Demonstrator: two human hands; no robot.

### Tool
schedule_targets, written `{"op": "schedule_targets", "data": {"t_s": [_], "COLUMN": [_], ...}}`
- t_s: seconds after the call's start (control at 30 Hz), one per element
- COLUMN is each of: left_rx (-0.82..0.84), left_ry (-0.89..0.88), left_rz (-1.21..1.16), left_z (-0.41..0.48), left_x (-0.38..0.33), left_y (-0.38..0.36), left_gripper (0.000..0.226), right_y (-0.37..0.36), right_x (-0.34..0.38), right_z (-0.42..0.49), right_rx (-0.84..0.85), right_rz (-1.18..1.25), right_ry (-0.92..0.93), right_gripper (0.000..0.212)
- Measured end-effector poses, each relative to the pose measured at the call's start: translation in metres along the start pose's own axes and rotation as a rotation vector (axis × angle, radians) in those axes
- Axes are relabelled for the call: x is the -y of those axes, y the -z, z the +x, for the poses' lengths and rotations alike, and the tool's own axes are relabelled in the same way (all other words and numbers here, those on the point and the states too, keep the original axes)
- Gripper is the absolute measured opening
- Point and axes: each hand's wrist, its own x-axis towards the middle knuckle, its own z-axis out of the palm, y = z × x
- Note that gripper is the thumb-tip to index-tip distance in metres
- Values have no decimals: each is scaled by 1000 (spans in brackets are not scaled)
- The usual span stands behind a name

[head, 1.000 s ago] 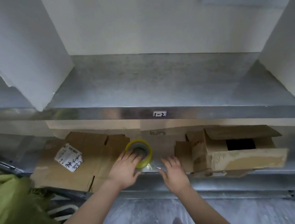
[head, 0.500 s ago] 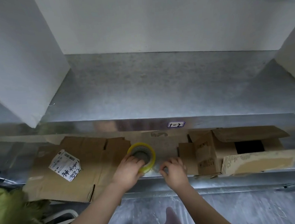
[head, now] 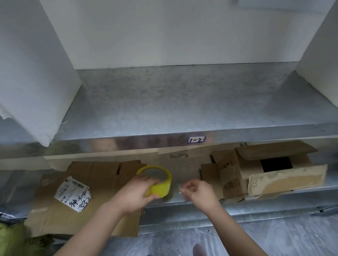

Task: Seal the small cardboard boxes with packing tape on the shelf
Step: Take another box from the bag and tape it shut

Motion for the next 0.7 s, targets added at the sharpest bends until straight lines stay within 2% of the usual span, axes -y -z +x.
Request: {"op": "schedule_targets", "data": {"t_s": [0.13, 0.27, 0.37, 0.53, 0.7], "left_rx": [-87, -60, -140, -254, -334], "left_ry": [-40, -28, -69, -86, -111], "left_rz": [-31, -47, -91, -218, -197], "left_z": [-9, -18, -20, -16, 5], "left_x": [-16, -38, -61, -115, -190], "left_y": [18, 29, 38, 59, 64], "left_gripper": [51, 61, 50, 53, 57], "right_y": [19, 42, 67, 136, 199], "right_x": [13, 26, 32, 30, 7], "right_z": [-25, -51, -69, -85, -96], "right_rx": [-59, -163, -221, -147, -129], "right_rz": [-14, -106, -201, -15, 93], "right_ry": [63, 132, 150, 149, 211], "right_gripper": [9, 16, 17, 13, 9]}}
